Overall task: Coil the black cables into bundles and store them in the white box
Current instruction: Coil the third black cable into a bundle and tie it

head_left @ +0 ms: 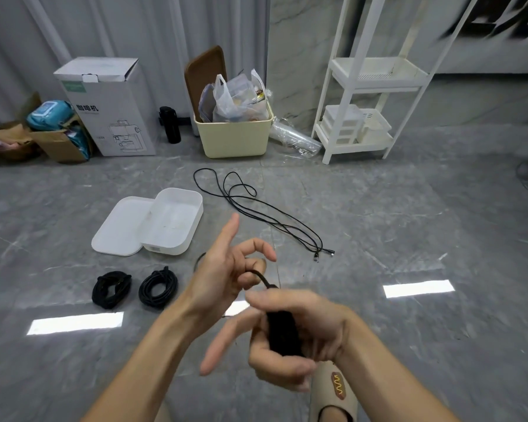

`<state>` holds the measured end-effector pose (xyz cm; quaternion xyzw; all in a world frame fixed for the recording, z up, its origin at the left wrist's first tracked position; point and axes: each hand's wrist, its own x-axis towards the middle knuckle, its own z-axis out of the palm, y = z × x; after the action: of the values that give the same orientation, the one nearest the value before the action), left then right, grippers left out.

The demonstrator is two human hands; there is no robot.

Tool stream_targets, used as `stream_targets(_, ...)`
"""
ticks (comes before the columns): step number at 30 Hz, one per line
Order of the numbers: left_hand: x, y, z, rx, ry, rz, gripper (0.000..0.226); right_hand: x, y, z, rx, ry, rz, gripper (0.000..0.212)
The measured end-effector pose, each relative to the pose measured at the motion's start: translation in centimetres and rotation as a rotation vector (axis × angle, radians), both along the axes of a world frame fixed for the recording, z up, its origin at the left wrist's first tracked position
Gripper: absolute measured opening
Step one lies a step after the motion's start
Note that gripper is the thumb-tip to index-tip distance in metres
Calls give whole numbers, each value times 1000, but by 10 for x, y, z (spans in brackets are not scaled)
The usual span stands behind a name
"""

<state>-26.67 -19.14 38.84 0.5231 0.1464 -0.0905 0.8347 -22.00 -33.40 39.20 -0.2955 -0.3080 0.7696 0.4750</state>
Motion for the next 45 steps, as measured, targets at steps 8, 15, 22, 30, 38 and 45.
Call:
stream_targets(8, -14, -28, -15, 235, -137, 26, 29, -2, 16, 4, 307, 460, -601, 44)
stream_targets(15, -7, -32, -17, -176, -61, 33, 63, 9, 15, 5, 233, 581, -933, 42)
stream_targets(22, -5, -28, -23, -177, 34, -160, 91, 26, 6, 12, 214, 533, -1154, 41)
stream_targets(30, -5, -23, -22, -187, 77, -244, 106, 36, -1, 16, 195, 467, -1271, 40)
stream_targets(38, -6, -16, -19, -187, 113, -243, 104, 38, -6, 20, 123, 204, -1319, 41)
stream_targets(45, -8, -8, -18, -99, 114, -249, 103, 40, -8, 16, 41, -64, -1337, 38)
